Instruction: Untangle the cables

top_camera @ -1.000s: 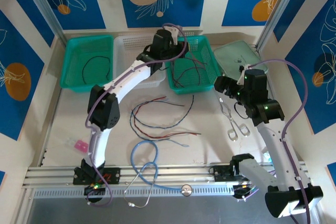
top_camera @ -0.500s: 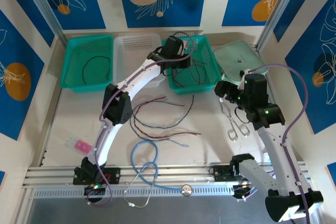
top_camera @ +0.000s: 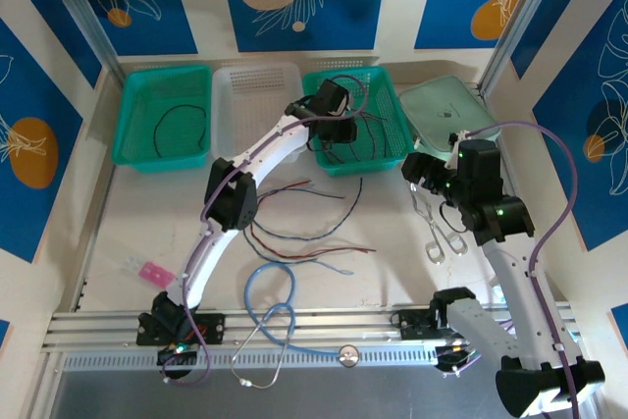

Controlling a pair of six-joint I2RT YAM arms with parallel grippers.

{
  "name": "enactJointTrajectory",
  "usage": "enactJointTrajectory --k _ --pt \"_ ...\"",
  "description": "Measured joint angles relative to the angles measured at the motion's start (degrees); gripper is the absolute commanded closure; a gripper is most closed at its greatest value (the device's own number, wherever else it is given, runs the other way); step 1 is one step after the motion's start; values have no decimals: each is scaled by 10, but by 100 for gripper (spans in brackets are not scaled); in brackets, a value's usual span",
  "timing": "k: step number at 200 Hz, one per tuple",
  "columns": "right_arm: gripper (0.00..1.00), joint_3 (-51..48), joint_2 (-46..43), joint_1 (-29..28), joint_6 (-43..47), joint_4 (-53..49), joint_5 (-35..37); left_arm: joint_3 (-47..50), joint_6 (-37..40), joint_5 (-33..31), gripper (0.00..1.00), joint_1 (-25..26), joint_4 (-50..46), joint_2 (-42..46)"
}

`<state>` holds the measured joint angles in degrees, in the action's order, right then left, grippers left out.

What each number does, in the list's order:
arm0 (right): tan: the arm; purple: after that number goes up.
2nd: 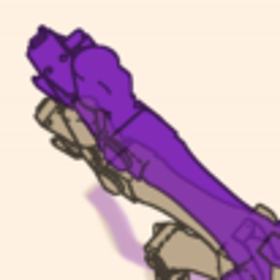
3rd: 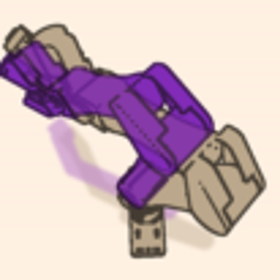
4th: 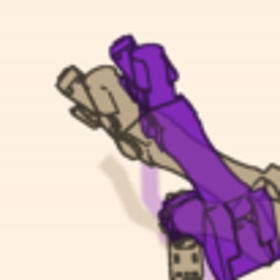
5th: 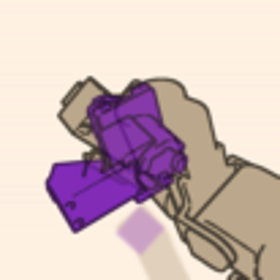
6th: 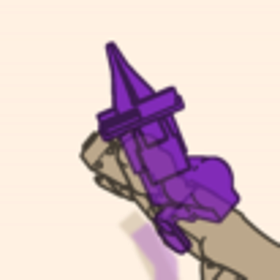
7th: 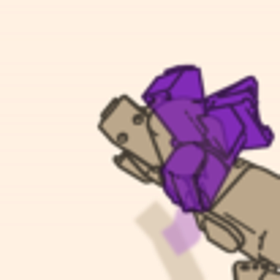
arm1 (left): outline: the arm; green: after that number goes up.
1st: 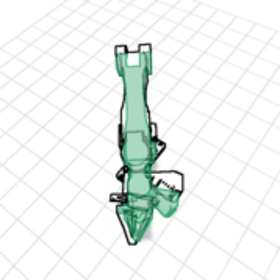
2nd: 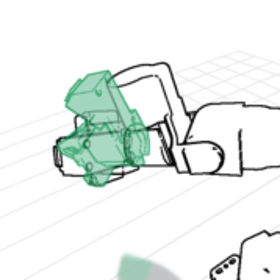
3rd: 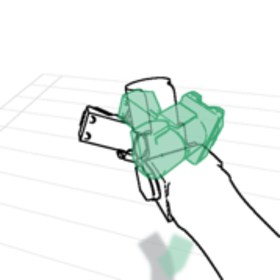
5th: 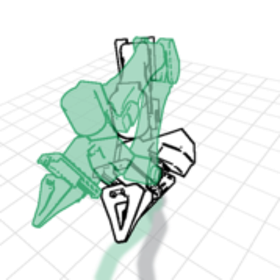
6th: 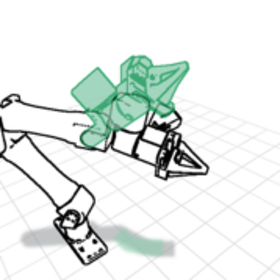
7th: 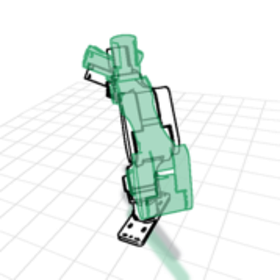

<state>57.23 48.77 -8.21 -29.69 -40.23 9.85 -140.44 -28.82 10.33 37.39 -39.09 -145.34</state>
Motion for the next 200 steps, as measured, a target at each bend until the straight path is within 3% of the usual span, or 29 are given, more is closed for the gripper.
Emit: enactJointTrajectory --k 45,82,165,200 --pt "15 0 -3 0 -6 -3 0 -4 1 -1 34 0 0 2" --pt "15 0 -7 0 -23 -22 0 -4 17 -21 21 0 -7 25" --pt "16 0 -37 -49 -90 -95 17 -4 82 -80 19 0 -28 169" --pt "17 -22 -37 -98 -176 -122 35 116 98 -76 19 9 -31 289"
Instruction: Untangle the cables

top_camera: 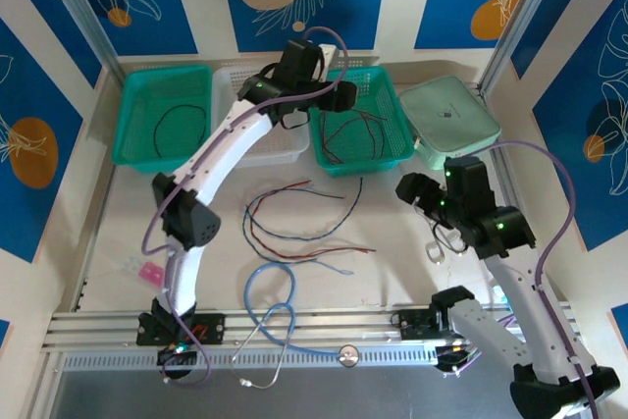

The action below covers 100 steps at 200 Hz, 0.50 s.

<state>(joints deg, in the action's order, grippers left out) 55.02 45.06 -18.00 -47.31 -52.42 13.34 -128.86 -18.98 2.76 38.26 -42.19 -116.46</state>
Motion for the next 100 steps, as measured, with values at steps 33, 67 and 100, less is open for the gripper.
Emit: enactJointTrajectory --k 33,67,100 --pt "18 -64 5 -81 -119 -13 29 216 0 2 19 20 33 162" --pt "21 -124 25 -174 -226 -7 63 437 -3 1 19 33 82 318" --pt "34 -149 54 -235 -262 23 113 589 -9 -5 19 38 107 430"
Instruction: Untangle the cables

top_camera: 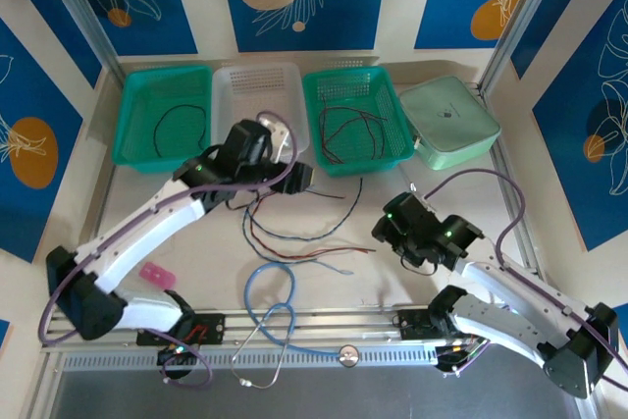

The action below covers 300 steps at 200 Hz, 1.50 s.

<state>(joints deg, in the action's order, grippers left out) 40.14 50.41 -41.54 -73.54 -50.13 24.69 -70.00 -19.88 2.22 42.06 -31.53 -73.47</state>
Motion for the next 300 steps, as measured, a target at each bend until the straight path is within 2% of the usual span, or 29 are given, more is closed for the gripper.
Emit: enactJointTrajectory --k 28,62,147,197,242,300 --pt "36 -2 42 -15 16 54 23 83 -17 -16 19 2 5 73" --pt "38 3 121 -23 67 115 40 128 -43 -39 19 2 4 136" --pt "47 114 337 -51 176 170 58 188 -103 -56 20 2 -6 168" --pt "50 138 407 -58 187 195 58 209 -114 -59 20 2 -3 179" --pt "60 164 457 -64 195 218 58 235 -136 -57 21 2 -2 184" --pt "69 166 495 -65 189 236 57 263 -162 -70 22 2 -4 242"
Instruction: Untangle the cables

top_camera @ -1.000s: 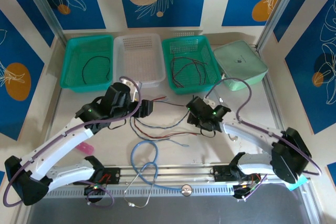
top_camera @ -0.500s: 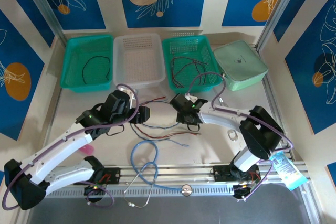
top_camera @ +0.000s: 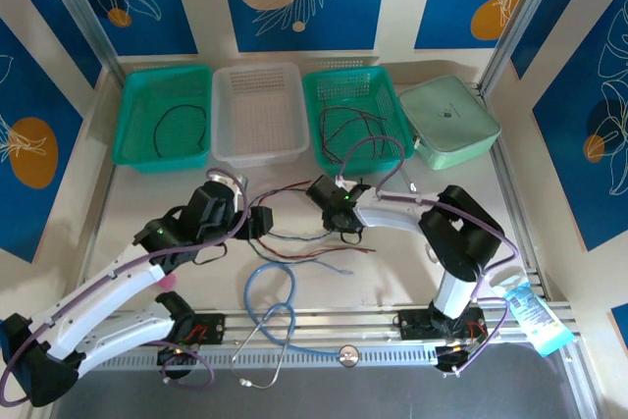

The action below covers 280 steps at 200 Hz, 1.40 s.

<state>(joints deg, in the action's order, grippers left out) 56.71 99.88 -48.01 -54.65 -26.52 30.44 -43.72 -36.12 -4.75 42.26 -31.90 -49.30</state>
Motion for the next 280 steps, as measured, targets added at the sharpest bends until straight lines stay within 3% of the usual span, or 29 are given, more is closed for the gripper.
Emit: enactJointTrajectory --k 98,201,280 --pt "100 -35 -24 -10 -66 26 19 0 -11 -3 22 0 -1 1" --pt "100 -127 -235 -22 -118 58 9 -7 -17 0 22 0 -17 19" --pt "100 -201 -382 -63 -130 49 10 -10 -54 28 23 0 58 14"
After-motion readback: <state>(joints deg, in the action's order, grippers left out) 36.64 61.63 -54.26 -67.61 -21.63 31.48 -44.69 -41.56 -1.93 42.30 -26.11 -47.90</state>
